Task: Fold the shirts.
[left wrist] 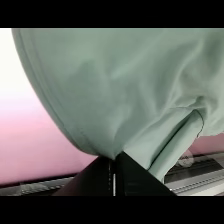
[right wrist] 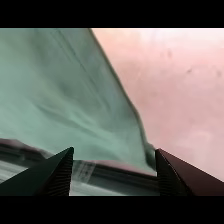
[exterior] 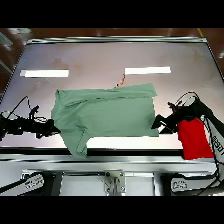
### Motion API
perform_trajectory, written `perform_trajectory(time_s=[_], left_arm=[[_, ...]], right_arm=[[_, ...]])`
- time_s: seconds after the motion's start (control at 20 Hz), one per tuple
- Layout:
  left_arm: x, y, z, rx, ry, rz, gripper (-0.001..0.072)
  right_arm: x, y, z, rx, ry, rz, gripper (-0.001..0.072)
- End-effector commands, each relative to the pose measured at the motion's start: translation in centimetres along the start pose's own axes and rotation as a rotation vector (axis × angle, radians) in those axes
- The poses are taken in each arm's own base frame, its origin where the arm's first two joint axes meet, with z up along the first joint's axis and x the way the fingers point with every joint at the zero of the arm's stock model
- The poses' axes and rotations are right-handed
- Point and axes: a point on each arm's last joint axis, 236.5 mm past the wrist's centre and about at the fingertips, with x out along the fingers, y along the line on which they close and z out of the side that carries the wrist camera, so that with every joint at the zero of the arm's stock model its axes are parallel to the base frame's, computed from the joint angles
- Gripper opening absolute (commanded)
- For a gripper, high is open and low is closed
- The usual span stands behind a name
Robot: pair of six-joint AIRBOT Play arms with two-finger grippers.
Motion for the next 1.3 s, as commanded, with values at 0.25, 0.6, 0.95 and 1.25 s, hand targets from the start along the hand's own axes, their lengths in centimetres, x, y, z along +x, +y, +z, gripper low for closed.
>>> perform_trajectory(time_s=[0.25,0.6,0.95,1.25], left_arm=[[-3.3,-2.2,3.6,0.080,-0.121,-0.001,0.0033],[-34.5,-22.7,7.5,0.636,-0.965,0.036,0.0033],[-55.6,-36.2,-13.2,0.935,-1.641,0.012,0.0033],[-54.1,-31.7,-17.1,0.815,-1.591,0.189,0.0033]], right_arm=[[-1.6,4.2,1.2,-0.115,-0.127,0.017,0.0058],[-35.1,20.0,-2.0,-0.674,-1.139,-0.006,0.0058],[-54.3,25.2,-24.5,-0.799,-1.782,0.005,0.0057],[-51.2,20.5,-28.8,-0.666,-1.695,-0.094,0.0058]])
